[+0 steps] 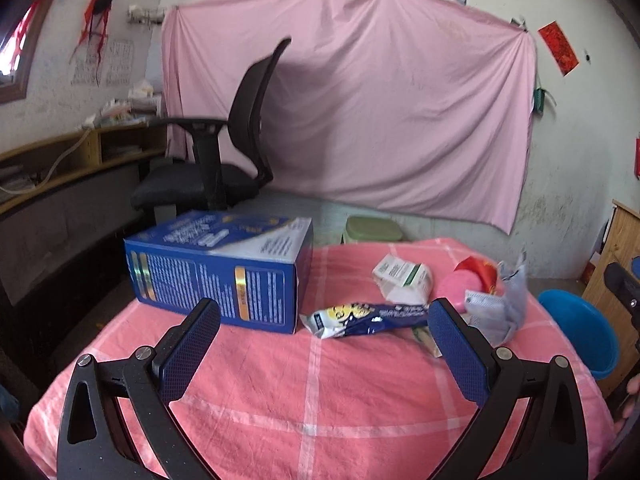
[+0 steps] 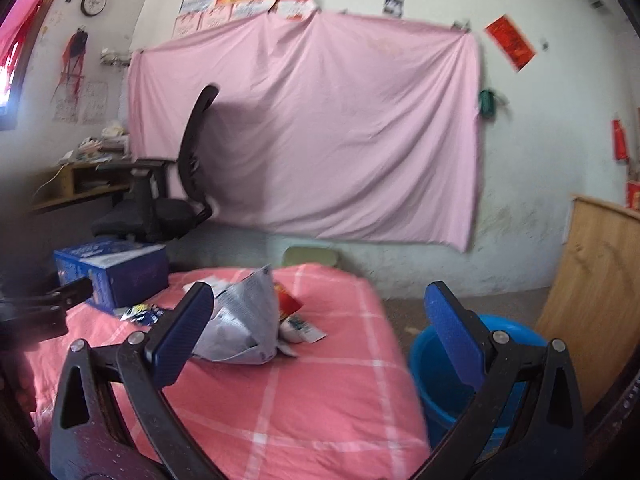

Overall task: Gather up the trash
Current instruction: 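Grasp the grey face mask with the right gripper while the left gripper grasps the beige phone case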

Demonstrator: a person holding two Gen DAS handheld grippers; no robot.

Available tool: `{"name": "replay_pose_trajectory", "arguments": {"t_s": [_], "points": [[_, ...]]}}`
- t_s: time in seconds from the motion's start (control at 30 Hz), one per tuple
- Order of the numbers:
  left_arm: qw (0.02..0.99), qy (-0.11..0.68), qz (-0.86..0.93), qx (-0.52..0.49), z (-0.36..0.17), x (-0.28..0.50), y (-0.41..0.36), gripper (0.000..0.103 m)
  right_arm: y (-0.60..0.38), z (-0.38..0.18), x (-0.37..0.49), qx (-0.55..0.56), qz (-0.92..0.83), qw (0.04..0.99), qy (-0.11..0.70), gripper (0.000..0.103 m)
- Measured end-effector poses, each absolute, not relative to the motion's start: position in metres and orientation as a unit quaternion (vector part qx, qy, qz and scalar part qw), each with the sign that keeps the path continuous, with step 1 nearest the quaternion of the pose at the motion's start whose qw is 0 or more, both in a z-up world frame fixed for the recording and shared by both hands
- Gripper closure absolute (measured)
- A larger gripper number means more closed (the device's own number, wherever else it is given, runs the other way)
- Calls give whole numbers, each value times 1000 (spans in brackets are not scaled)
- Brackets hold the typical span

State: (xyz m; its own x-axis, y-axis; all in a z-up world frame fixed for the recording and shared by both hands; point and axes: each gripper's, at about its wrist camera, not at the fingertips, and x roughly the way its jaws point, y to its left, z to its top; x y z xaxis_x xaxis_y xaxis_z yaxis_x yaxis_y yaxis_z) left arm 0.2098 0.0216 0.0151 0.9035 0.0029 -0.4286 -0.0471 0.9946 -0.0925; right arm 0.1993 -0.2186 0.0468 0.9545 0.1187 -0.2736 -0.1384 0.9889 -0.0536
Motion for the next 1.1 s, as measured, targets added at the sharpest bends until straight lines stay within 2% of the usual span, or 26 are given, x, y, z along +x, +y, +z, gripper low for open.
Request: {"name": "replay_pose_trajectory", "arguments": {"t_s": [0.3, 0.43, 0.5, 0.57, 0.63, 0.7, 0.9, 1.0, 1.1], "points": [[952, 292, -19, -85, -6, 232, 22, 4, -206, 11, 250, -49, 106, 957, 266, 0], [946, 311, -53, -76, -8, 236, 7, 16, -199, 8, 261, -62, 129, 948, 285, 2], [943, 318, -67, -67, -9, 239, 0, 25, -196, 5, 268, -71, 138, 942, 299, 18], [940, 326, -84, -61, -10, 241, -8, 35, -196, 1, 272, -69, 149, 936, 312, 23], [936, 332, -97, -59, -11, 244, -13, 42, -199, -1, 275, -61, 159, 931, 322, 36], [933, 338, -109, -57, -13, 247, -18, 48, -202, -2, 277, -56, 164, 929, 326, 44], [919, 364, -125, -82, -18, 261, -27, 60, -205, -3, 280, -42, 177, 927, 329, 58], [913, 376, -126, -92, -21, 267, -29, 71, -204, -4, 282, -36, 182, 926, 329, 70], [904, 391, -126, -116, -26, 273, -28, 81, -206, -3, 283, -31, 187, 926, 328, 76]]}}
